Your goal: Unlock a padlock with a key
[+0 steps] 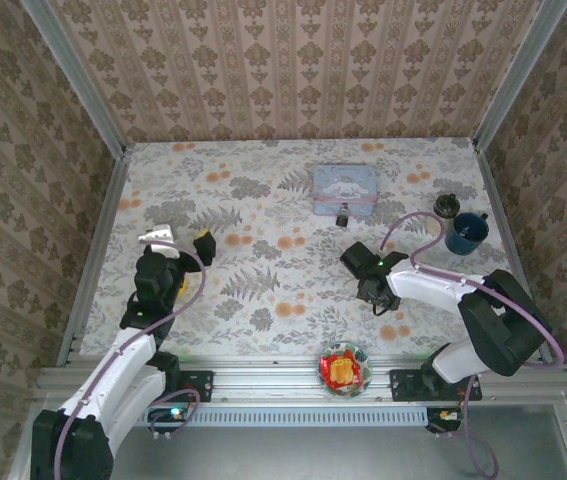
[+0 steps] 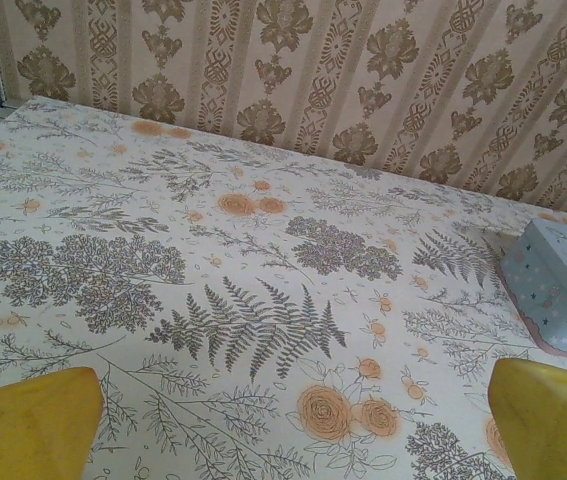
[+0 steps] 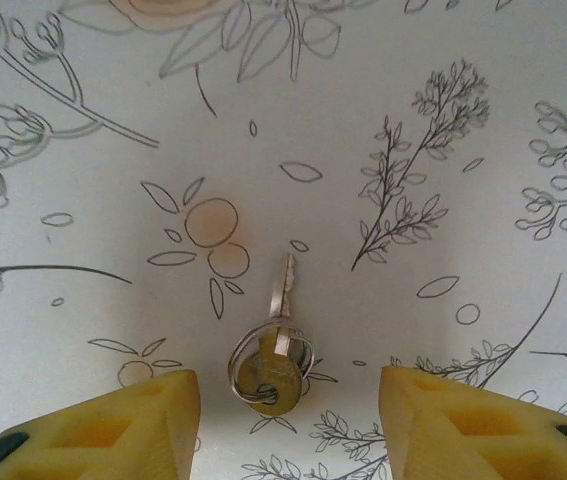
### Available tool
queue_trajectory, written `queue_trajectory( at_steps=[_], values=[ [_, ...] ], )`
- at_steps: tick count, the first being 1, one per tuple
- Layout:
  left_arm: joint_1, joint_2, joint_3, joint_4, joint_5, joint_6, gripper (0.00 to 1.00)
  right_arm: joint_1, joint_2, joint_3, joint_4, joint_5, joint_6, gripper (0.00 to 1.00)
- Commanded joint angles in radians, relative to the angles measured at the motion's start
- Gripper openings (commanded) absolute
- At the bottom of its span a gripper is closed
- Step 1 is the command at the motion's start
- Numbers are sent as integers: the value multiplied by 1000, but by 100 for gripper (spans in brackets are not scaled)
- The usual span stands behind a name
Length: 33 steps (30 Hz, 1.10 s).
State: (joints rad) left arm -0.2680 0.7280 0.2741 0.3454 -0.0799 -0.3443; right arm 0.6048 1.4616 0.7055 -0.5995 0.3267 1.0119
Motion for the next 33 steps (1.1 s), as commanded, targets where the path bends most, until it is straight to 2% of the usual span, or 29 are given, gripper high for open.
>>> queue_trajectory(
  at_steps=[1,7,19,33],
  values=[
    [-4,-13,-15,28,-13,-16,100,-2,6,-16,40,-17,25,52],
    [-4,-12,-15,26,-14,-23,100,-2,40,-18,113,-40,-2,51],
    [-4,-7,-9,17,-23,-29,100,10,100,26,193,-96,-105,39],
    [-4,0,-1,24,-23,-30,100,24,90,119,-12,8,-105,40]
  ],
)
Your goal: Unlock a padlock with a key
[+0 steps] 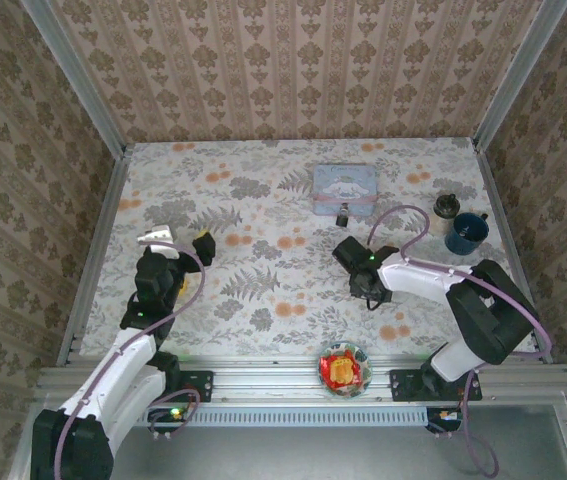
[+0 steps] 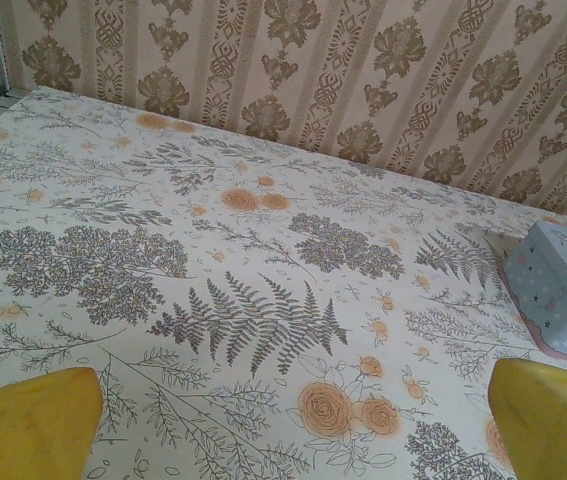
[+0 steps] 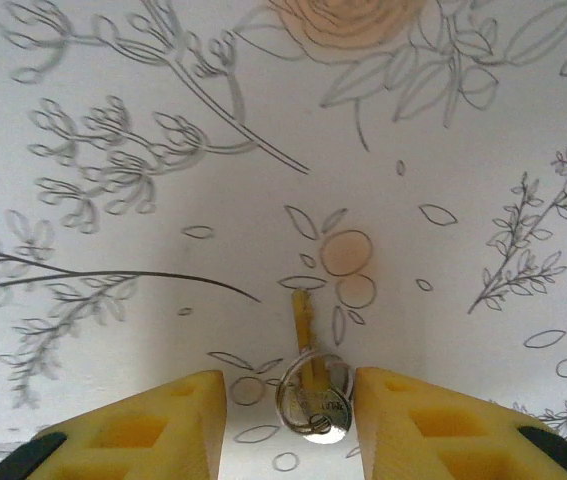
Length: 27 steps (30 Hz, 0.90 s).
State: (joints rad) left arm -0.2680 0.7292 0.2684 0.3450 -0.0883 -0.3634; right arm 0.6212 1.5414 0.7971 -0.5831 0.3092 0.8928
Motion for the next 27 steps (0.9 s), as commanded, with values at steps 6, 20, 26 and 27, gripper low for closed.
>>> queue_trajectory(
  at_steps=[6,20,26,27],
  values=[
    [-4,5,11,27,-9,-12,100,9,30,46,-39,37,20,39],
    [-4,8,11,18,1,-16,100,19,61,69,-121,102,55,33],
    [-2,9,11,15,-2,-14,100,20,41,41,-124,106,70,28],
    [-2,9,11,14,-2,-15,100,20,38,36,-123,105,72,27]
  ],
)
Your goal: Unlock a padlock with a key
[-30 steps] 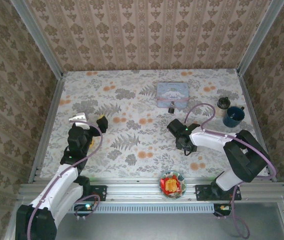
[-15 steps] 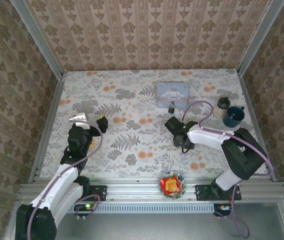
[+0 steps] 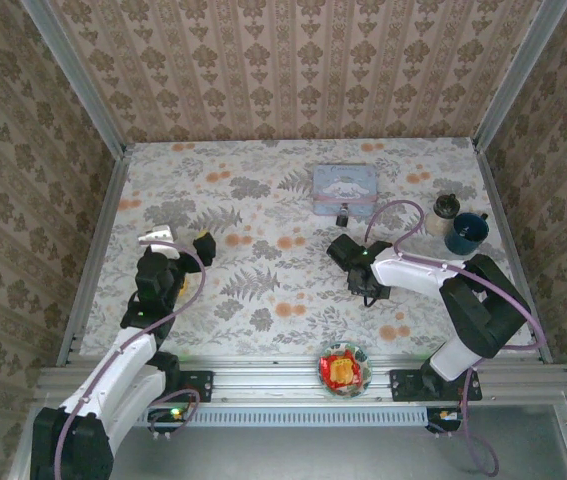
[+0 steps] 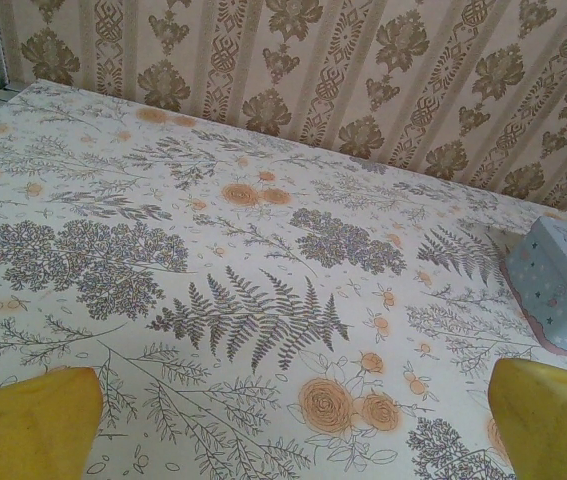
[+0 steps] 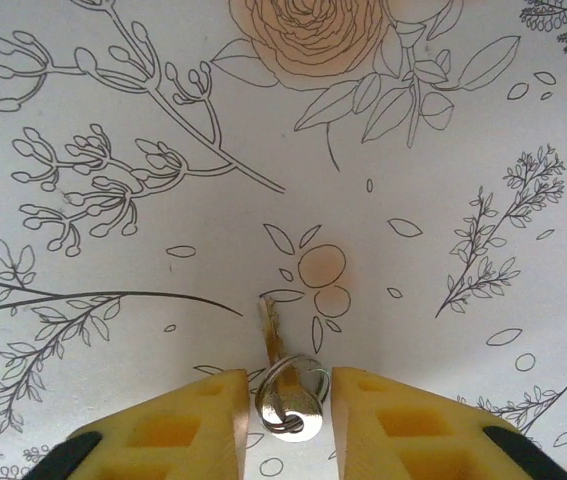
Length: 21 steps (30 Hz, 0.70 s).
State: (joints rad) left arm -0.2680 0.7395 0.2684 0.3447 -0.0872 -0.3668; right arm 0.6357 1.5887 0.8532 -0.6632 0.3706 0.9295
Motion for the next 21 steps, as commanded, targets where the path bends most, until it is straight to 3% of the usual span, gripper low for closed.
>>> queue_trajectory(
  at_steps=[1,10,21],
  values=[
    [-2,-2,11,16,-3,-12,100,5,-13,-24,-41,45,35,26],
    [-2,-2,14,7,4,-21,100,5,-48,-31,-56,61,25,9],
    [-2,-4,12,4,6,-29,100,5,-72,-27,-73,71,22,6]
  ],
)
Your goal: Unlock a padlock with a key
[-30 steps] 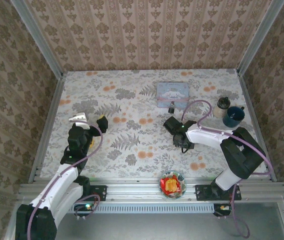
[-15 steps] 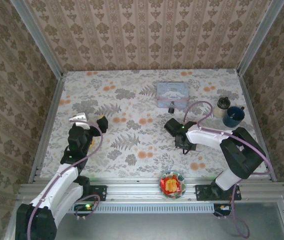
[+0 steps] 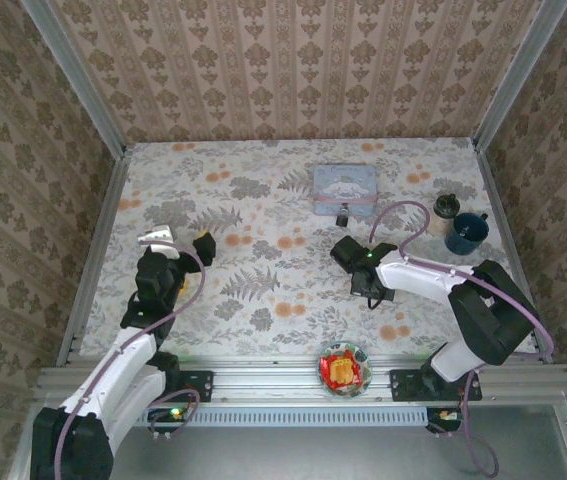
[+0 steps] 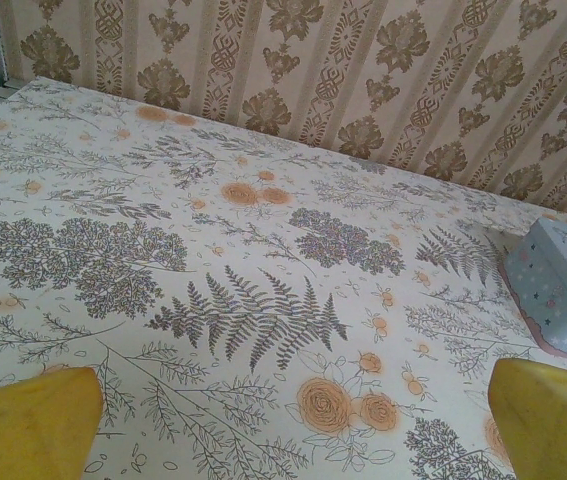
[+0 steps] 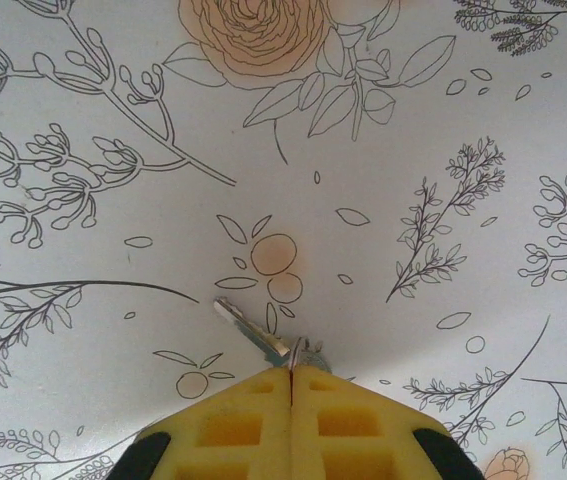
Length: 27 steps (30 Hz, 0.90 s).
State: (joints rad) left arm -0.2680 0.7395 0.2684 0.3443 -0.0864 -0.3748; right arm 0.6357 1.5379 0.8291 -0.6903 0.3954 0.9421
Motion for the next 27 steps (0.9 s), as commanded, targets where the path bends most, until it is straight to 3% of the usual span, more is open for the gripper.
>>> queue_trajectory(
  at_steps=[1,10,27],
  values=[
    [-2,-3,12,5,5,-21,100,7,-20,-1,-48,46,8,7],
    [-2,-3,9,6,2,-21,100,9,-1,13,-55,51,3,17],
    [-2,-4,9,7,7,-22,100,7,62,-1,-5,43,9,22]
  ],
)
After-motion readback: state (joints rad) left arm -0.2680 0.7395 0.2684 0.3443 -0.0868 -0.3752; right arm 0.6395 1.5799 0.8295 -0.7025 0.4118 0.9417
